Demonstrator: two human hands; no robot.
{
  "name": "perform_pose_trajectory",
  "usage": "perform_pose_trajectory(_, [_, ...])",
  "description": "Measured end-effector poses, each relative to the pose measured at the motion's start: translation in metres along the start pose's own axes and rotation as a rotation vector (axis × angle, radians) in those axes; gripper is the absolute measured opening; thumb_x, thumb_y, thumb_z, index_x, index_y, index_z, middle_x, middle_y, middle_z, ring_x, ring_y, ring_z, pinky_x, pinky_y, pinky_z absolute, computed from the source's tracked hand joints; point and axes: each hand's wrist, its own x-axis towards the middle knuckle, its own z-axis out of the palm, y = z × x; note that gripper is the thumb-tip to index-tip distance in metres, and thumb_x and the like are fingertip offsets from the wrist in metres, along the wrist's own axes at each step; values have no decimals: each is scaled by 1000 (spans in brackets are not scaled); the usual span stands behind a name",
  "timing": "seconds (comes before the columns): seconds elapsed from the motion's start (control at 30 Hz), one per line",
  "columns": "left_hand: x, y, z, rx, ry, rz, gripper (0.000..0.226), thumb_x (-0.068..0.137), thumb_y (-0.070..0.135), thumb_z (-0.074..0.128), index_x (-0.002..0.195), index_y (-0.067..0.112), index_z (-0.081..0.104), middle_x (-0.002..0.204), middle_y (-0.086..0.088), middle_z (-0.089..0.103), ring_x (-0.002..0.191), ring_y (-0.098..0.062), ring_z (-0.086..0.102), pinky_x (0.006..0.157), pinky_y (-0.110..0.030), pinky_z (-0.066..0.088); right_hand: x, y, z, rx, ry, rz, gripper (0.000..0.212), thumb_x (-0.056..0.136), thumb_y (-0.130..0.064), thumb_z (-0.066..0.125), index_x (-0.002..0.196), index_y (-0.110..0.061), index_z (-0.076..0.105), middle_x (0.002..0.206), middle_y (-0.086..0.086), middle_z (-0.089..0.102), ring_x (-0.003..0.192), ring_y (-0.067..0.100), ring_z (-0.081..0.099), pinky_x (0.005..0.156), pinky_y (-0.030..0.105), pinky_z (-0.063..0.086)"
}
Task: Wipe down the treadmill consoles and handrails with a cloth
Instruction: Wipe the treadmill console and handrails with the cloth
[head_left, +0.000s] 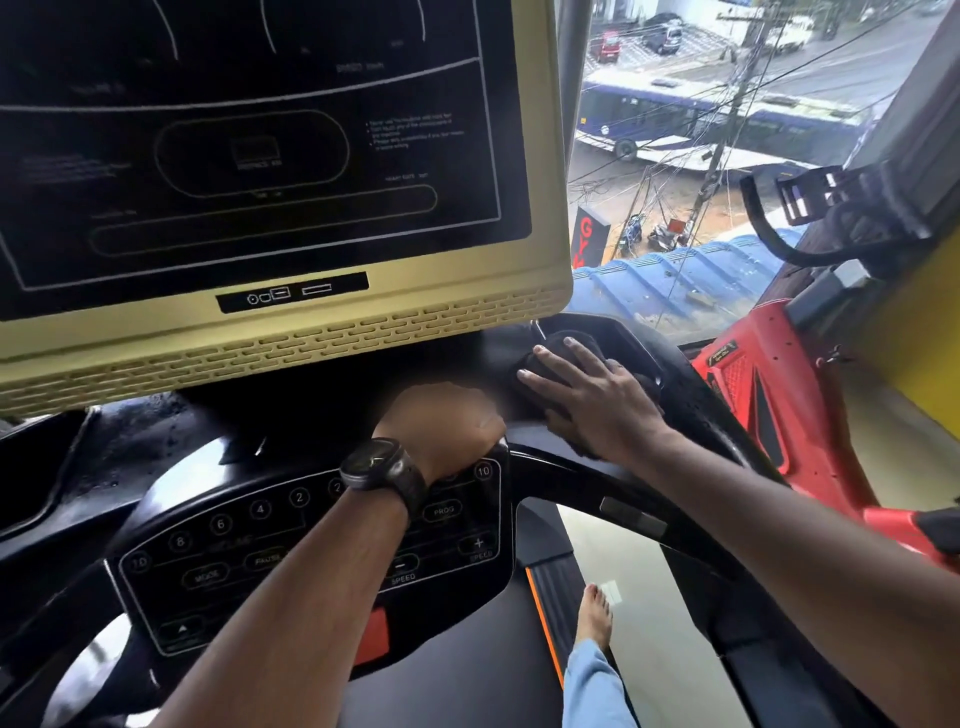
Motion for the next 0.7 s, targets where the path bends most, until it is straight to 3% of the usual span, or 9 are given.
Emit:
perform_pose_trajectory(0.1, [1, 0, 0, 9, 12, 9, 40, 93, 54, 39, 88, 24, 65, 83, 3, 67, 74, -19, 60, 67, -34, 45, -19, -9, 10, -40, 90, -11, 62, 92, -45, 64, 151, -37, 46, 160, -1, 41, 145, 36, 41, 101, 55, 48])
perform_pose_trajectory(0.23, [1, 1, -2, -5, 5, 9, 40, 93, 55, 41, 91, 24, 66, 84, 2, 67, 77, -20, 62, 72, -36, 49, 2, -12, 1, 1, 51, -111, 57, 98, -49, 54, 152, -40, 41, 160, -5, 41, 147, 33, 38, 103, 51, 47])
perform_pose_trajectory(0.43, [-3, 1, -3, 0, 17, 9, 39, 94, 53, 40, 88, 23, 65, 85, 1, 68, 76, -21, 62, 70, -35, 48, -2, -23, -3, 168, 39, 210, 56, 98, -47, 57, 151, -33, 46, 160, 4, 41, 148, 35, 36, 108, 56, 44])
perform_pose_trajectory(0.6, [-2, 2, -3, -1, 21, 16, 41, 94, 54, 41, 91, 22, 65, 86, 1, 68, 79, -22, 63, 74, -38, 50, 30, -28, -11, 146, -82, 108, 54, 100, -46, 49, 152, -36, 40, 162, -4, 36, 152, 28, 26, 113, 52, 35])
perform_pose_trajectory(0.7, [-4, 0, -2, -4, 17, 5, 41, 94, 56, 39, 90, 24, 64, 84, 2, 68, 77, -21, 62, 75, -39, 51, 64, -17, -26, 313, -170, 350, 47, 98, -36, 47, 145, -31, 47, 155, 0, 43, 144, 26, 34, 106, 49, 40])
